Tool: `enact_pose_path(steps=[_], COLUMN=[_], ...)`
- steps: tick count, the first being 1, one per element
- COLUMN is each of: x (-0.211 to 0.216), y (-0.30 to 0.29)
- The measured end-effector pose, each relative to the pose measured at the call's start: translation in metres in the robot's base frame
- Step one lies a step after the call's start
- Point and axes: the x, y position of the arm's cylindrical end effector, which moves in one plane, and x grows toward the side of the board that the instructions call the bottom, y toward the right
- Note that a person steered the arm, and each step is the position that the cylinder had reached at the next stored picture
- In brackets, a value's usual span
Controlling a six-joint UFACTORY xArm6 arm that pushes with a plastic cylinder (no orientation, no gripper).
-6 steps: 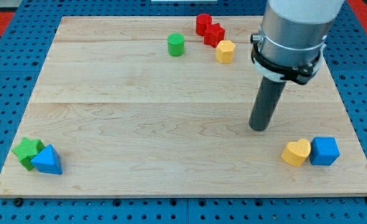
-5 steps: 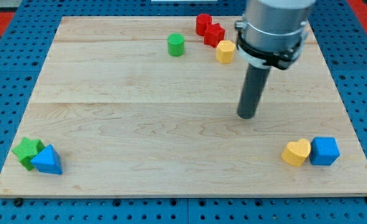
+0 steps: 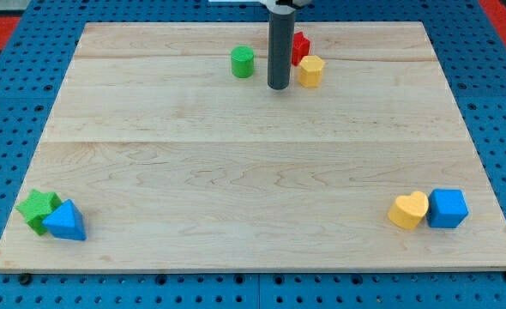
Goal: Separate the yellow hexagon from the red star
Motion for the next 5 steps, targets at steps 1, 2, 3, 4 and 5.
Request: enact_pose_path(steps=[1, 2, 3, 4, 5], x=[-0.022, -0.035, -0.034, -0.019, -0.014], y=[0.012, 0.029, 0.045, 0.059, 0.081])
